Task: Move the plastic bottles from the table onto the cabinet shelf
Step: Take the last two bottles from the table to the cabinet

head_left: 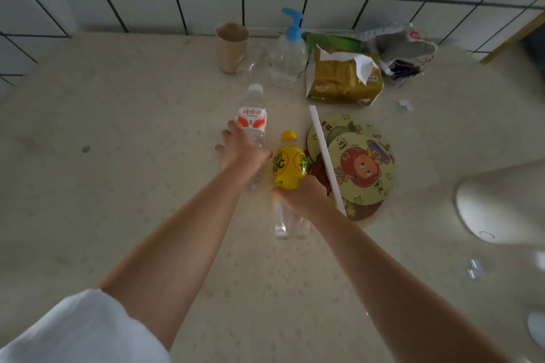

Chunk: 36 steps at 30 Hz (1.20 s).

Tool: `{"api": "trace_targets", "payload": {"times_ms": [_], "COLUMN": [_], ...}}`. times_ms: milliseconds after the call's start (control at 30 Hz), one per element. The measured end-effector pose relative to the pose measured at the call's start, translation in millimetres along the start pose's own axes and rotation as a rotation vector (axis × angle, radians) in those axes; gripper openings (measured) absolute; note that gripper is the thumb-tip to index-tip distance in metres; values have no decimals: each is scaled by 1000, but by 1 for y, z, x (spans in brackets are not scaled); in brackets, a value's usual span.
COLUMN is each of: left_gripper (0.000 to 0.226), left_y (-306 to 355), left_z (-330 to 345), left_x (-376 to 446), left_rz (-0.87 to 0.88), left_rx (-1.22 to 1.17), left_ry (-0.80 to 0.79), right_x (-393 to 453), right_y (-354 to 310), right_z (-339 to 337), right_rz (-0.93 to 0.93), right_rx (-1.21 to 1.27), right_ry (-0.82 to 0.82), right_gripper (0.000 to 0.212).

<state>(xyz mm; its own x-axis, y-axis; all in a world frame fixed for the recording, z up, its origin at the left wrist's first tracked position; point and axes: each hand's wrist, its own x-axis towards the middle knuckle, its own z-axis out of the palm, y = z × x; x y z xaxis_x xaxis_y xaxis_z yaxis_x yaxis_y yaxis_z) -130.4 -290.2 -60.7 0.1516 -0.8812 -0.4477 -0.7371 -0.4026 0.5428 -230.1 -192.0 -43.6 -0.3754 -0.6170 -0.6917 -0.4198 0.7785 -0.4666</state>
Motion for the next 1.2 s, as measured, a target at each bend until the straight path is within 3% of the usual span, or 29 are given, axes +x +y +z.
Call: {"api": "trace_targets", "payload": {"times_ms": [100,233,300,400,700,967,1100,1200], "left_gripper": [85,82,78,73,71,68,70,72], "left_y": [-15,-40,-53,-69,-85,-78,-71,-69], "left_z": [-4,-8,-10,-13,-10,24,49,70], "left_x": [-16,-49,-68,-110,-261,-390,-444,-478], "left_rz": [12,-11,-48,-98,33,257,360,427], "left_rx": [-44,-122,-196,-277,-426,-412,-356,-331], "left_ry": [-19,-29,-54,-103,-132,-242,-358,-438], "right_x": [-8,-25,-39,-65,-162,-262,-312,-347], "right_y": [10,36,49,72,150,257,318,360], "right_z": [-5,-1,2,2,-29,-61,-73,-76], "right_rz": [-21,39,86,79,-64,-65,-31,-14], "right_rx": [16,176,232,315,640,861,974,1043], "right_ry": [-70,-120,-128,-149,-131,30,123,206], "right_gripper": [31,17,25,58,40,59,35,37]}}
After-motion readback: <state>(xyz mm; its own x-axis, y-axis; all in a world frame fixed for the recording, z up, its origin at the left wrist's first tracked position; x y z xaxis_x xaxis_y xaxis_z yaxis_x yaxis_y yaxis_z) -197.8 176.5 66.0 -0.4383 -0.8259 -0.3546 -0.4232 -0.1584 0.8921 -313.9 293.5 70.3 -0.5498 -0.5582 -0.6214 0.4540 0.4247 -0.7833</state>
